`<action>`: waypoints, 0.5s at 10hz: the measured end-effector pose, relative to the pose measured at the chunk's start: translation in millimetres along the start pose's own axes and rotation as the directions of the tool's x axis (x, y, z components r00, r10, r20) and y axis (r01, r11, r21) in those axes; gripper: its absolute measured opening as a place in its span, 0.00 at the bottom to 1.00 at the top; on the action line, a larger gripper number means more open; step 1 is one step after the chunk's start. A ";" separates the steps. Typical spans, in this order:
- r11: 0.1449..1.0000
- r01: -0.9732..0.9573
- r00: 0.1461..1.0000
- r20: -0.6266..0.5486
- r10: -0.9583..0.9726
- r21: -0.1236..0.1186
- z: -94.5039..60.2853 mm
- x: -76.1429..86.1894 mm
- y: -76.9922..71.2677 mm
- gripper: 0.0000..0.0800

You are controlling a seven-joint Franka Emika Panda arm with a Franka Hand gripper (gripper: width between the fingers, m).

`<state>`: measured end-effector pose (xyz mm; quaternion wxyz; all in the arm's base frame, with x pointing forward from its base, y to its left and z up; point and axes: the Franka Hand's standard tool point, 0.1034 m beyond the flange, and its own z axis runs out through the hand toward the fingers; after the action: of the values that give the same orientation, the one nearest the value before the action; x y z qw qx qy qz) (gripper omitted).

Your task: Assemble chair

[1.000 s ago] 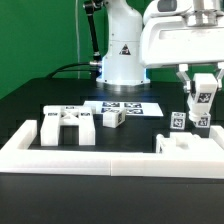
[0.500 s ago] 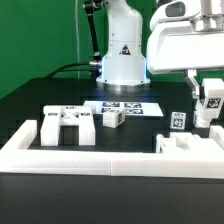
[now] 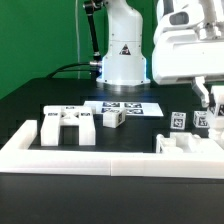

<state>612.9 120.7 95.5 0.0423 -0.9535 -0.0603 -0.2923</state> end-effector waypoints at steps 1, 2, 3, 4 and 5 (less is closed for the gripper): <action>1.000 -0.005 1.000 -0.004 0.005 0.000 -2.1 2.2 -1.9 0.36; 1.000 -0.002 1.000 -0.004 0.002 0.000 -2.0 2.1 -1.4 0.36; 1.000 0.002 1.000 -0.002 -0.002 0.000 -0.8 2.4 -1.3 0.36; 1.000 0.009 1.000 -0.006 -0.009 0.000 1.5 6.2 -1.2 0.36; 1.000 0.015 1.000 -0.010 -0.015 0.000 3.6 9.4 -0.8 0.36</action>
Offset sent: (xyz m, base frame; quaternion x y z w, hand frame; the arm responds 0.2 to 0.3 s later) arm 0.0156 0.0056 -0.0010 0.0127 0.0023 -0.0126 0.9998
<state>622.5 122.8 97.8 0.0405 -0.9516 -0.0673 -0.2972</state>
